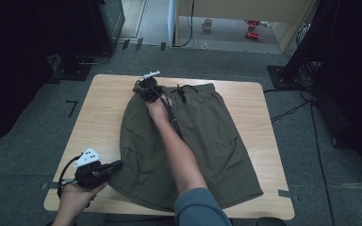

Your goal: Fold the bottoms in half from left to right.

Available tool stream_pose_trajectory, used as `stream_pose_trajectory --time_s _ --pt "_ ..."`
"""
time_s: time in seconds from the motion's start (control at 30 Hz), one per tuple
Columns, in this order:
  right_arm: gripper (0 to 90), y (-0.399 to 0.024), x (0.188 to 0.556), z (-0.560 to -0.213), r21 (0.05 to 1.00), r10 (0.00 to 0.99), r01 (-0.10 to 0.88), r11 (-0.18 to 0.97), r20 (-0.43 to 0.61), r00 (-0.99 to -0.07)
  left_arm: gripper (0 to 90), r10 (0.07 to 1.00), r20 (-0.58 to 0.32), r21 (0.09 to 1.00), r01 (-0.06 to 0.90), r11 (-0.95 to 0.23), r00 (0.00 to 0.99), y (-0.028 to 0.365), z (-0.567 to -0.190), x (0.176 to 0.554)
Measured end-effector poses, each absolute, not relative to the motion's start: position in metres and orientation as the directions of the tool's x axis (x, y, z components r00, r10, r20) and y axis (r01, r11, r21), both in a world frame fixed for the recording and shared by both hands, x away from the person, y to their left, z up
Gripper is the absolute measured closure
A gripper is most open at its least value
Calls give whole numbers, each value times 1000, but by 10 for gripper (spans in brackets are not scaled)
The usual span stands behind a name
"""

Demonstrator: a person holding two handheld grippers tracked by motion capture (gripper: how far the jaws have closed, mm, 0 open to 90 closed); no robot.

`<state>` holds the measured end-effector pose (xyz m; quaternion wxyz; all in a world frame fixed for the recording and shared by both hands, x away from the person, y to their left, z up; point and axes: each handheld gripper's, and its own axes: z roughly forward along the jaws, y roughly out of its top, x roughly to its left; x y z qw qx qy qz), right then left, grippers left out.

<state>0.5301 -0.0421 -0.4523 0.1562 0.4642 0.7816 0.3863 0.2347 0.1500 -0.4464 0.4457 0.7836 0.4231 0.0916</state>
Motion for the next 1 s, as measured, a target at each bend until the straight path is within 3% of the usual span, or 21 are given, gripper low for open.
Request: stream_pose_trajectory --time_s 0.5,1.0 --pt "872 -128 522 -425 757 856 626 186 187 -481 900 666 -192 784 521 -337 720 89 -423 246" --pt "873 -196 512 -418 756 887 640 140 191 -420 900 576 -154 794 448 -411 802 26 -414 255"
